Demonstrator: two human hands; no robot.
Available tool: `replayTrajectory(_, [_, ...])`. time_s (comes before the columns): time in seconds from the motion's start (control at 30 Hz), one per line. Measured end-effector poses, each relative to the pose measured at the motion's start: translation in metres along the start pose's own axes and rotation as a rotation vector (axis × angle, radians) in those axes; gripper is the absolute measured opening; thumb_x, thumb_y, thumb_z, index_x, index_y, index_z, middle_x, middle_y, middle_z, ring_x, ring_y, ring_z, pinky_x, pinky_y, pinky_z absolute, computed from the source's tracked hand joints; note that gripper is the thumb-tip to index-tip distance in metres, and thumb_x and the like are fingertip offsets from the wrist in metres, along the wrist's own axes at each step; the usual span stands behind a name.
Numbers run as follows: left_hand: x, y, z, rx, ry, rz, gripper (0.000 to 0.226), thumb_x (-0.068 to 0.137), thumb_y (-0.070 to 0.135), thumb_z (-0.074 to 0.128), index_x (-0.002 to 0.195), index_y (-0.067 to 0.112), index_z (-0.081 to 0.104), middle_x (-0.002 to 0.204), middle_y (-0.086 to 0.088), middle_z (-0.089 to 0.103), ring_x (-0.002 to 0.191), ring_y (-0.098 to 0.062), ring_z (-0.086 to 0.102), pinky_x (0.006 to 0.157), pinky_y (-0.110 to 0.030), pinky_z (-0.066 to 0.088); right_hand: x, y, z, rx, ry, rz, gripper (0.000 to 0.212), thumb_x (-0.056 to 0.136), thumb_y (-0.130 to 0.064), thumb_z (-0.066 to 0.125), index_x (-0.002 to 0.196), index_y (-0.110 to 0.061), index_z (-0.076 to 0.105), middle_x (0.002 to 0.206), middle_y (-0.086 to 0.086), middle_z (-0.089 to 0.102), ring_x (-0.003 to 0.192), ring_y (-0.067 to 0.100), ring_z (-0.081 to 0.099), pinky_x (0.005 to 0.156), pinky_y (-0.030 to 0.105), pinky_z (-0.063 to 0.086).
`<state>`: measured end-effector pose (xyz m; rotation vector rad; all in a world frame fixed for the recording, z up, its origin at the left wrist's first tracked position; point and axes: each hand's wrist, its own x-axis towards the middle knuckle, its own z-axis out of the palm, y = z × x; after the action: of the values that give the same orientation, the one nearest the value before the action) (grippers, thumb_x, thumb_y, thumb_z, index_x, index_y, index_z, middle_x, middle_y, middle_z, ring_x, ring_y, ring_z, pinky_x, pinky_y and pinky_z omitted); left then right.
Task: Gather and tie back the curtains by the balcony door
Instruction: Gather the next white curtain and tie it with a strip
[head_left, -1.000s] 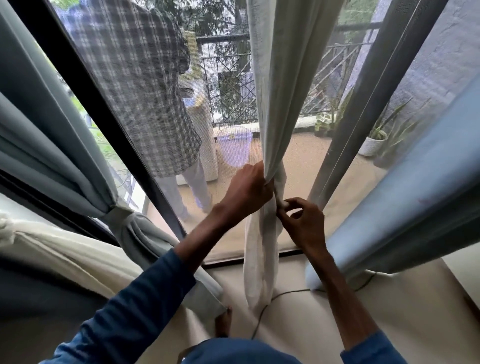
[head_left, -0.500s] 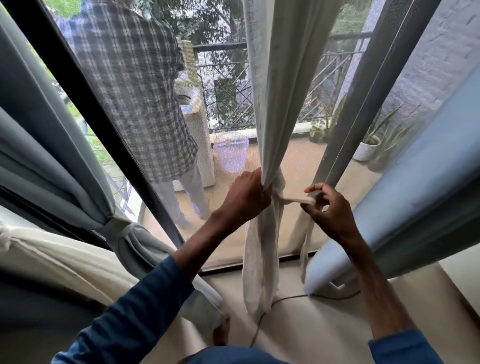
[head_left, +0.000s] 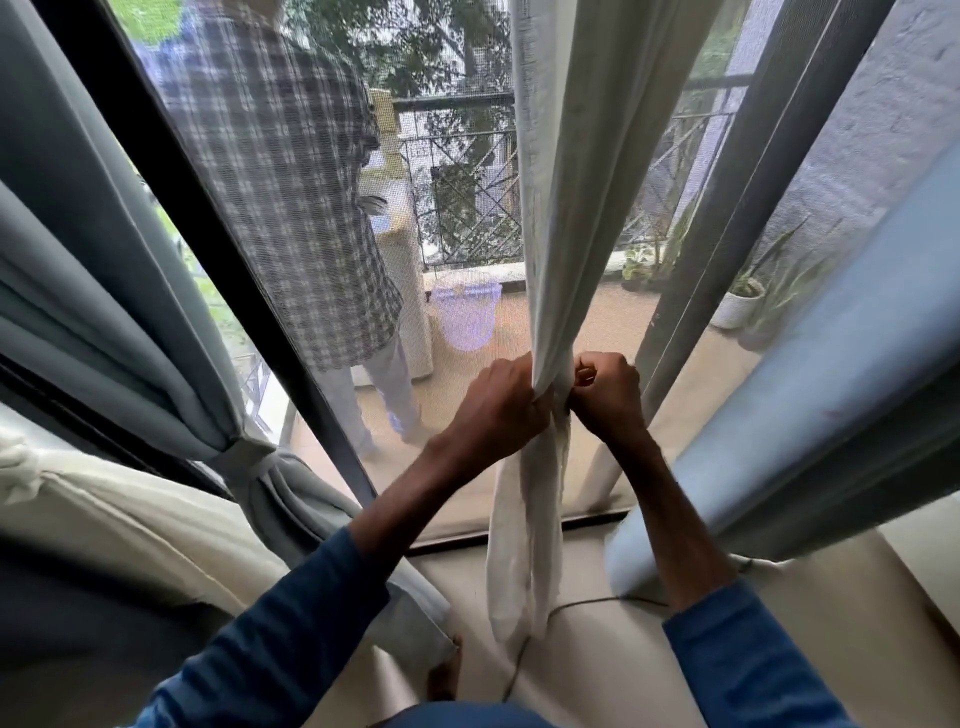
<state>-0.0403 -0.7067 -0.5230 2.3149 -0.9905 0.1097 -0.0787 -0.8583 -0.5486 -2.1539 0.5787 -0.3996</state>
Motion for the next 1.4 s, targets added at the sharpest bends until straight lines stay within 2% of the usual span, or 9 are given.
replayTrajectory(0.1, [0.000, -0.010, 0.001, 0.020, 0.002, 0.000, 0.017, 0.097, 0.022, 0.048, 0.082, 0.018, 0.041, 0.074, -0.016, 0.059, 0.068, -0.042, 0.055, 0.057, -0.037, 0.036, -0.003, 0.007, -0.001, 0.323, -0.212, 0.034, 0.007, 0.072, -0.009, 0.068, 0.070, -0.015, 0.070, 0.065, 0.001, 0.071, 0.063, 0.004, 0.061, 0.067, 0.031, 0.052])
replayTrajectory(0.23, [-0.001, -0.015, 0.005, 0.015, -0.010, 0.057, 0.021, 0.100, 0.030, 0.042, 0.094, 0.012, 0.052, 0.089, -0.014, 0.059, 0.085, -0.035, 0.056, 0.072, -0.041, 0.048, -0.012, 0.010, -0.005, 0.542, -0.409, 0.082, 0.025, 0.095, -0.018, 0.060, 0.102, 0.005, 0.068, 0.087, 0.015, 0.068, 0.086, 0.024, 0.062, 0.080, 0.040, 0.053])
replayTrajectory(0.43, [0.006, -0.013, -0.003, -0.105, -0.096, 0.107, 0.019, 0.105, 0.021, 0.043, 0.102, 0.006, 0.053, 0.100, -0.016, 0.056, 0.092, -0.030, 0.052, 0.085, -0.044, 0.046, -0.039, 0.024, -0.019, 0.908, -0.617, 0.192, 0.035, 0.098, -0.035, 0.050, 0.114, -0.015, 0.073, 0.113, 0.006, 0.073, 0.105, 0.018, 0.067, 0.087, 0.032, 0.051])
replayTrajectory(0.57, [-0.004, -0.003, -0.010, -0.244, -0.336, -0.102, 0.040, 0.106, 0.046, 0.036, 0.097, 0.011, 0.054, 0.084, -0.010, 0.062, 0.084, -0.033, 0.060, 0.079, -0.043, 0.049, -0.051, 0.020, -0.015, 0.563, -0.575, -0.067, 0.034, 0.082, -0.002, 0.080, 0.115, -0.008, 0.072, 0.111, 0.005, 0.077, 0.105, 0.015, 0.071, 0.089, 0.033, 0.057])
replayTrajectory(0.7, [-0.010, 0.005, -0.010, 0.193, -0.373, -0.052, 0.077, 0.096, 0.063, 0.013, 0.112, 0.006, 0.062, 0.087, -0.019, 0.061, 0.082, -0.037, 0.059, 0.072, -0.038, 0.042, -0.058, 0.013, -0.007, 0.522, -0.409, -0.044, 0.038, 0.075, -0.007, 0.087, 0.111, -0.011, 0.073, 0.095, -0.005, 0.079, 0.093, 0.008, 0.074, 0.077, 0.021, 0.056])
replayTrajectory(0.93, [-0.016, -0.019, -0.014, 0.279, -0.357, 0.002, 0.057, 0.094, 0.066, 0.045, 0.066, 0.018, 0.034, 0.079, -0.017, 0.059, 0.081, -0.038, 0.060, 0.066, -0.038, 0.039, -0.054, 0.021, -0.013, 0.460, -0.402, -0.068, 0.025, 0.080, -0.005, 0.082, 0.102, -0.014, 0.076, 0.096, -0.001, 0.079, 0.091, 0.004, 0.072, 0.080, 0.024, 0.057])
replayTrajectory(1.07, [-0.024, -0.027, -0.019, 0.169, -0.317, 0.102, 0.063, 0.090, 0.069, 0.054, 0.050, 0.024, 0.034, 0.051, -0.002, 0.051, 0.055, -0.033, 0.048, 0.064, -0.041, 0.050, -0.051, 0.027, -0.016, 0.470, -0.360, -0.044, 0.030, 0.080, -0.006, 0.082, 0.108, 0.003, 0.073, 0.103, 0.012, 0.075, 0.092, 0.013, 0.069, 0.083, 0.031, 0.058])
replayTrajectory(1.23, [-0.043, -0.027, -0.016, 0.103, -0.203, 0.015, 0.056, 0.094, 0.055, 0.045, 0.060, 0.013, 0.060, 0.055, 0.004, 0.067, 0.054, -0.020, 0.065, 0.057, -0.037, 0.052, -0.048, 0.023, -0.015, 0.426, -0.206, -0.007, 0.031, 0.075, -0.010, 0.088, 0.093, 0.010, 0.073, 0.085, 0.008, 0.071, 0.064, -0.004, 0.062, 0.061, 0.014, 0.051])
replayTrajectory(1.4, [-0.070, -0.001, 0.006, 0.184, -0.235, 0.027, 0.020, 0.097, 0.021, 0.052, 0.078, 0.016, 0.054, 0.078, -0.016, 0.066, 0.075, -0.041, 0.060, 0.061, -0.044, 0.046, -0.045, 0.022, -0.006, 0.181, -0.179, -0.006, 0.035, 0.072, -0.034, 0.091, 0.079, -0.005, 0.072, 0.071, 0.001, 0.064, 0.062, -0.002, 0.052, 0.050, 0.020, 0.040])
